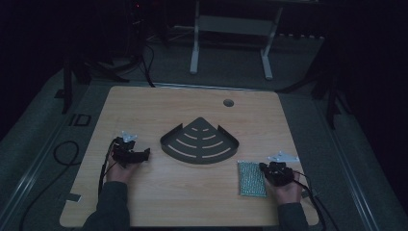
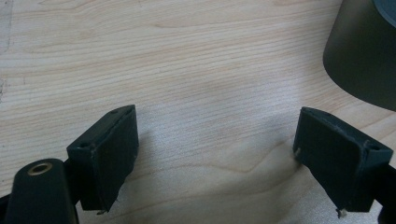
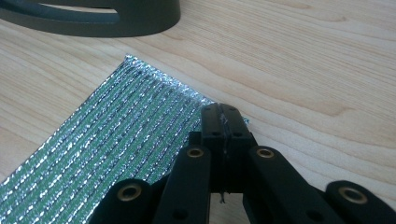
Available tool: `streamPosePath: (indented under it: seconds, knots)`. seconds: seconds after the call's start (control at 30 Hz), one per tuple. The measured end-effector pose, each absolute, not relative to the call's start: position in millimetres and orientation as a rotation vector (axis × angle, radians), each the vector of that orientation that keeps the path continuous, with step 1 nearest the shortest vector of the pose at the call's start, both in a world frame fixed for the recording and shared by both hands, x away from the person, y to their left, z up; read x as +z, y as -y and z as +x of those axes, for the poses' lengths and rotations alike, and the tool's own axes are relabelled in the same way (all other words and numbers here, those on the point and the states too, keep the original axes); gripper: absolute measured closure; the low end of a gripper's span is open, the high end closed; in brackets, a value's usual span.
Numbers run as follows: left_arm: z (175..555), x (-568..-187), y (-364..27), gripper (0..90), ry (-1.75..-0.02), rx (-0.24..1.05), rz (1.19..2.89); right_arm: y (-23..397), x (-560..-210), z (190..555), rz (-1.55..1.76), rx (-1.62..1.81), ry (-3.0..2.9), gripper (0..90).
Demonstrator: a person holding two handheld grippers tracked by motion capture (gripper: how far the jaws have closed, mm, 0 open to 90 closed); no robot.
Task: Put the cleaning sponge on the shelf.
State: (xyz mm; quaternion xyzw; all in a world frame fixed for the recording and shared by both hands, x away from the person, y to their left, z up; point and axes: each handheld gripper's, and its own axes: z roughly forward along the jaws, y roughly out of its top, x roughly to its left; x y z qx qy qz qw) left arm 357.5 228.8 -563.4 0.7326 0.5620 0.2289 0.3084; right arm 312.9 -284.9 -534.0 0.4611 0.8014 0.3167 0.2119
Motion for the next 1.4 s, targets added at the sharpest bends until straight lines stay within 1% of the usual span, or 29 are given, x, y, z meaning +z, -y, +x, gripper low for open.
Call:
streamPosePath:
  seconds: [0.27,0.6,0.7,1.13,1.4]
  knots:
    - [357.5,-563.4,-228.8,14.6,-1.486,0.605,1.936,277.6,-528.2,305.1,1.24,0.886,-2.246,88.6]
    - [357.5,-563.4,-228.8,14.5,-1.486,0.605,1.937,271.8,-525.7,268.9,1.198,0.87,-2.294,88.8]
    - [357.5,-563.4,-228.8,14.6,-1.486,0.605,1.937,272.9,-526.0,263.7,1.206,0.856,-2.299,88.9]
    - [357.5,-563.4,-228.8,14.6,-1.486,0.605,1.936,275.1,-532.3,283.2,1.188,0.851,-2.303,89.3]
    - [357.5,-563.4,-228.9,14.6,-1.485,0.605,1.937,272.5,-531.8,299.7,1.161,0.845,-2.316,87.9]
